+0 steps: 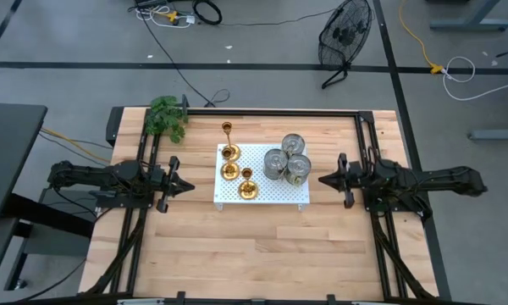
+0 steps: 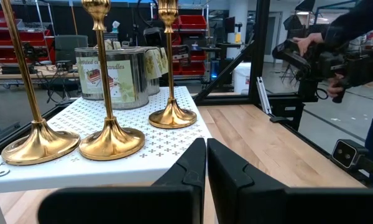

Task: Pick & Place candle stick holders
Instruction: Return to Home Position

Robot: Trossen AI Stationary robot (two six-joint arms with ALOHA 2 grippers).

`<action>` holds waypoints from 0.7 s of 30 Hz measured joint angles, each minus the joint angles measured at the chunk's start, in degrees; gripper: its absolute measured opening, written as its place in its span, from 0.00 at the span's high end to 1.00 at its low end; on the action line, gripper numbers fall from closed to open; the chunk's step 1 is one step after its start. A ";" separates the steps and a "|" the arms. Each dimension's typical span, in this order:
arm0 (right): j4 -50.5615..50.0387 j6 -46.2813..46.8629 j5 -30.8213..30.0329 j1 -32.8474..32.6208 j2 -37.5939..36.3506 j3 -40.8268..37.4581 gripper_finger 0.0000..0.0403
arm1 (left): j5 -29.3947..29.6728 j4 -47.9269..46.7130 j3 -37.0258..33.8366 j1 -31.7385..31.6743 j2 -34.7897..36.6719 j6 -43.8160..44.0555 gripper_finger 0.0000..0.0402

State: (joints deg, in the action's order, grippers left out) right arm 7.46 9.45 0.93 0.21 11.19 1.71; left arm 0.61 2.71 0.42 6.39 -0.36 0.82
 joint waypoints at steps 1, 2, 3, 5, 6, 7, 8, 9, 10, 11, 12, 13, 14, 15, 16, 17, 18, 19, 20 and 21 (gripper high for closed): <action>-0.02 0.00 0.00 -0.34 -0.62 -0.43 1.00 | 0.00 0.01 0.00 0.00 0.00 0.00 0.95; -0.10 0.00 0.00 -0.70 -1.14 -0.77 1.00 | 0.00 -0.01 0.00 0.00 0.00 0.00 0.95; -0.68 -0.02 -0.02 -1.05 -1.69 -0.84 1.00 | 0.01 -0.01 -0.01 0.00 0.00 0.00 0.95; -0.80 -0.04 0.00 -1.56 -2.49 -0.84 1.00 | 0.01 -0.01 0.01 0.00 0.00 0.02 0.95; -0.84 -0.22 0.00 -1.74 -2.88 -0.84 1.00 | 0.01 0.01 -0.01 0.00 0.00 0.00 0.95; -0.89 -0.55 0.00 -1.89 -3.26 -0.84 1.00 | 0.01 0.00 -0.01 0.00 0.00 0.00 0.95; -1.18 -0.95 -0.01 -2.06 -3.69 -0.84 1.00 | 0.01 0.00 -0.01 0.00 0.00 0.00 0.95; -1.75 -1.24 -0.02 -2.19 -4.20 -0.84 1.00 | 0.00 0.00 0.00 0.00 0.00 0.00 0.95; -2.46 -1.37 -0.04 -2.37 -4.75 -0.84 1.00 | 0.01 0.01 0.00 0.00 0.00 0.00 0.95; -3.18 -1.47 -0.02 -2.51 -5.36 -0.84 1.00 | -0.01 0.01 0.01 0.00 0.00 0.01 0.95; -4.03 -1.53 0.00 -2.59 -5.91 -0.84 1.00 | 0.01 0.01 0.00 0.00 0.00 0.00 0.95; -4.80 -1.55 -0.01 -2.69 -6.48 -0.84 1.00 | 0.01 0.00 0.00 0.00 0.00 0.00 0.95; -5.39 -1.58 0.01 -2.71 -7.01 -0.84 1.00 | 0.01 0.01 0.01 0.00 0.00 0.00 0.95; -5.92 -1.80 0.08 -2.71 -7.46 -0.84 1.00 | 0.01 0.01 0.01 0.00 0.00 0.00 0.95; -6.26 -2.17 0.19 -2.71 -7.87 -0.84 1.00 | 0.01 0.01 0.00 0.00 0.00 0.00 0.95; -6.49 -2.74 0.38 -2.71 -8.21 -0.84 1.00 | 0.01 0.01 -0.01 0.00 0.00 0.00 0.95; -6.70 -3.35 0.58 -2.70 -8.53 -0.84 1.00 | 0.00 0.01 0.00 0.00 0.00 0.00 0.95; -6.85 -3.98 0.60 -2.70 -8.86 -0.84 1.00 | -0.01 0.00 -0.01 0.00 0.00 0.00 0.95; -6.82 -4.48 0.61 -2.71 -9.09 -0.84 1.00 | -0.01 0.01 0.00 0.00 0.00 0.00 0.95; -6.81 -5.08 0.61 -2.69 -9.38 -0.84 1.00 | 0.01 -0.01 0.01 0.00 0.00 0.00 0.95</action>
State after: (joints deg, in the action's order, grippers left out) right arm 0.64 4.38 1.53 -2.48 1.81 0.86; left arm 0.62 2.70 0.43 6.39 -0.36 0.82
